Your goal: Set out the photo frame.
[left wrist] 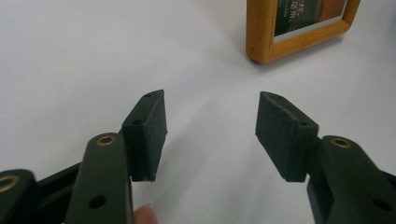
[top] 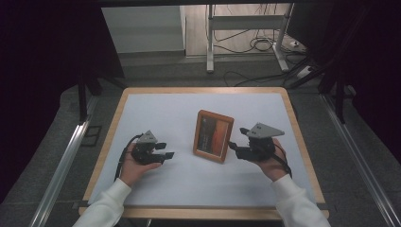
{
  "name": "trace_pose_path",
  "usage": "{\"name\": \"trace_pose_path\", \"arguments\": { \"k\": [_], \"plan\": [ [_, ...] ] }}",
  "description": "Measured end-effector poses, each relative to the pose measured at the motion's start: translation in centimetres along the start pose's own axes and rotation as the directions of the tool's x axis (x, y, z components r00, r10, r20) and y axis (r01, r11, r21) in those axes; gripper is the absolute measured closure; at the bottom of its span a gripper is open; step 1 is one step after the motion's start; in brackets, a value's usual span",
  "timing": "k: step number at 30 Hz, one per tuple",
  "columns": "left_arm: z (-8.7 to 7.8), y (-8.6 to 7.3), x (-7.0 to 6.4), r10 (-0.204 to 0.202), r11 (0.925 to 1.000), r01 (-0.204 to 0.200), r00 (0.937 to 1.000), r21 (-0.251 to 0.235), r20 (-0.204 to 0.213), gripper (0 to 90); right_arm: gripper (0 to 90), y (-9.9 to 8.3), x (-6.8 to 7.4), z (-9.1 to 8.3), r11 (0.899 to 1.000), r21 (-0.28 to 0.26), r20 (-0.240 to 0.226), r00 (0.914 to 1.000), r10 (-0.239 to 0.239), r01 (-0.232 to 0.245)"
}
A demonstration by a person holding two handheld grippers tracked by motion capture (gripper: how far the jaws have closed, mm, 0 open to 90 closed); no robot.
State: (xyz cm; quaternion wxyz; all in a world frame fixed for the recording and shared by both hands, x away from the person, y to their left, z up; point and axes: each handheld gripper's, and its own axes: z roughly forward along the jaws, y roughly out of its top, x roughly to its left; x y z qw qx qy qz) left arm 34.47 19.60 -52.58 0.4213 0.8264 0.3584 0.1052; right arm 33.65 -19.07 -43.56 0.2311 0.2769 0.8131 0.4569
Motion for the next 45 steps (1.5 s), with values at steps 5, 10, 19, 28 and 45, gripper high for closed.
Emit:
{"name": "trace_pose_path", "arguments": {
  "k": [5, 10, 19, 28, 45],
  "plan": [
    [0.0, 0.0, -0.1, -0.005, 1.0000, 0.005, 0.9999, -0.002, -0.011, 38.2, 50.8, -2.5, 1.2, 0.0, 0.999, 0.032, -0.024, 0.9997, 0.005, -0.005],
    [0.0, -0.1, -0.4, 0.000, 1.0000, 0.000, 0.9999, -0.002, -0.014, 36.7, 72.0, -3.7, 2.0, 1.0, 0.997, 0.077, -0.114, 0.9935, -0.011, 0.019],
    [0.0, 0.0, -0.7, 0.009, 0.9999, -0.009, 0.9999, -0.008, -0.007, 35.3, 89.6, -5.3, 4.6, 4.9, 0.976, 0.200, -0.195, 0.9796, -0.051, 0.091],
    [-0.1, -0.1, -0.6, -0.001, 0.9998, 0.001, 1.0000, -0.017, 0.001, 35.0, 89.8, -6.7, 3.3, 6.9, 0.967, 0.247, -0.189, 0.9820, -0.013, 0.060],
    [-0.4, -0.3, -0.6, 0.004, 0.9998, -0.004, 1.0000, -0.018, -0.009, 34.6, 89.8, -7.1, 1.9, 6.4, 0.970, 0.239, -0.142, 0.9897, -0.016, 0.050]
  ]
}}
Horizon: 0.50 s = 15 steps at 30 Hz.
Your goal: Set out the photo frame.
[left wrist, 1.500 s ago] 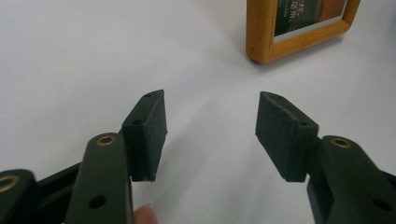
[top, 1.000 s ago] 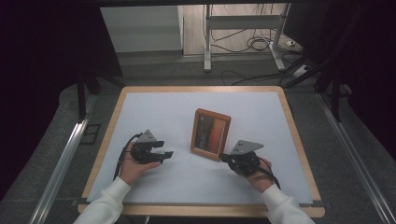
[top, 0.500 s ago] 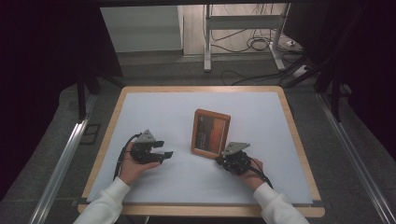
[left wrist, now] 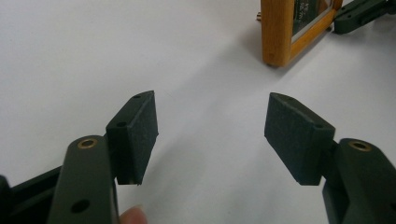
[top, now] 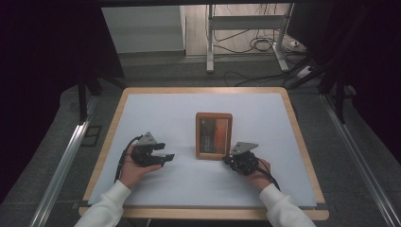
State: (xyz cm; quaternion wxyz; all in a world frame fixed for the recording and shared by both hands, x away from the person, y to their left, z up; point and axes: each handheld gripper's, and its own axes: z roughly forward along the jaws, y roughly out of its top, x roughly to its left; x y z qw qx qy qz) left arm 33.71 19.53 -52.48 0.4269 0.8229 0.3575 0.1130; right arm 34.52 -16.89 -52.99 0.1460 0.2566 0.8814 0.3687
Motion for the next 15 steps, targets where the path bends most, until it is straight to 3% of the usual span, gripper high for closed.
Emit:
{"name": "trace_pose_path", "arguments": {
  "k": [3, 8, 13, 15],
  "plan": [
    [-0.2, 0.0, -0.1, 0.002, 1.0000, -0.002, 1.0000, -0.005, -0.001, 34.6, 89.8, 0.2, 0.4, -0.7, 1.000, -0.016, 0.004, 0.9999, -0.009, 0.009],
    [-0.2, 0.0, -0.2, 0.004, 1.0000, -0.004, 1.0000, -0.005, -0.001, 34.6, 89.6, -0.3, 0.5, -4.2, 0.997, -0.079, 0.040, 0.9992, 0.009, -0.006],
    [-0.3, 0.0, -0.3, 0.005, 1.0000, -0.005, 1.0000, -0.006, 0.001, 34.6, 84.9, -2.9, -1.2, -7.5, 0.991, -0.114, 0.087, 0.9925, 0.085, -0.075],
    [-0.2, 0.0, -0.4, 0.004, 1.0000, -0.004, 1.0000, -0.005, 0.000, 34.6, 72.5, -4.1, -1.8, -8.4, 0.986, -0.124, 0.097, 0.9876, 0.124, -0.112]
  ]
}}
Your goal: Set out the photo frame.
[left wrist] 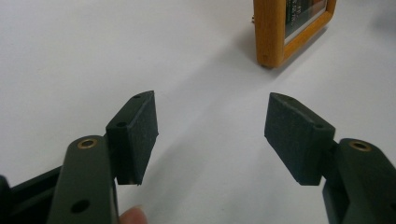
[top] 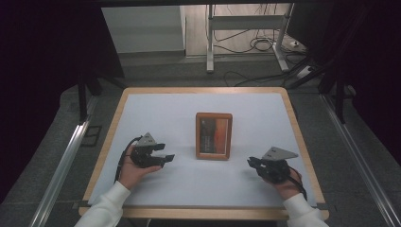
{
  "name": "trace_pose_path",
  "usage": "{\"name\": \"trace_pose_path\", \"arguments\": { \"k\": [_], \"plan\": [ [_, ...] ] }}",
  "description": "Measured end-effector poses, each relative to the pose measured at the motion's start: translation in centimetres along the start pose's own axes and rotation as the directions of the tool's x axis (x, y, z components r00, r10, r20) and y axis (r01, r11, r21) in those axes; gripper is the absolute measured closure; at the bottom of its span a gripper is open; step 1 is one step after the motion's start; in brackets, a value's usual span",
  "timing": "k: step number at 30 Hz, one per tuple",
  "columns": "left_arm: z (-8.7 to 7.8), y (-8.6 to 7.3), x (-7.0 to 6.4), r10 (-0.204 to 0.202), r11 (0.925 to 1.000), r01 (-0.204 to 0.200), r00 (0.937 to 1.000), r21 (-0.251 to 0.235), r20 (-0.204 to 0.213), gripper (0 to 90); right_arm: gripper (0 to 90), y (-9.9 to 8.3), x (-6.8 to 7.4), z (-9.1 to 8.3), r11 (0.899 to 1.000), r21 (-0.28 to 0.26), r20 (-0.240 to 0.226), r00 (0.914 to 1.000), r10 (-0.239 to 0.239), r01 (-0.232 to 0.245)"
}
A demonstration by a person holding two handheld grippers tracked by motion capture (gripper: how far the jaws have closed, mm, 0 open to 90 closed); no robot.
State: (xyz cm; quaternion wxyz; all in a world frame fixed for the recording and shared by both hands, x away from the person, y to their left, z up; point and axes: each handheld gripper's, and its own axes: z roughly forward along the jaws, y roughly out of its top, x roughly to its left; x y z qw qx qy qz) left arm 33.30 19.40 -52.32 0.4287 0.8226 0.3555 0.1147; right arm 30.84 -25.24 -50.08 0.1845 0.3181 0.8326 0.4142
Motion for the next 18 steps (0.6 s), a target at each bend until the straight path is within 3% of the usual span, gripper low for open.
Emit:
{"name": "trace_pose_path", "arguments": {
  "k": [2, 6, 10, 18],
  "plan": [
    [0.1, 0.0, -0.1, 0.005, 1.0000, -0.005, 1.0000, 0.006, -0.002, 34.6, 54.6, -0.9, -0.5, -0.7, 1.000, -0.008, 0.003, 0.9998, 0.019, -0.018],
    [0.2, 0.0, -0.3, 0.002, 1.0000, -0.002, 1.0000, 0.007, -0.002, 34.4, 33.7, -2.0, -1.1, -1.3, 0.998, -0.023, 0.043, 0.9975, 0.056, -0.055],
    [0.3, 0.0, -0.5, 0.002, 0.9999, -0.002, 1.0000, 0.016, -0.005, 33.5, 26.0, -2.2, -1.5, -1.2, 0.995, -0.035, 0.062, 0.9933, 0.097, -0.095],
    [0.1, -0.1, -0.8, 0.010, 0.9999, -0.009, 0.9998, 0.013, -0.019, 32.8, 17.5, -2.2, -1.6, -0.9, 0.993, -0.014, 0.059, 0.9914, 0.117, -0.116]
  ]
}}
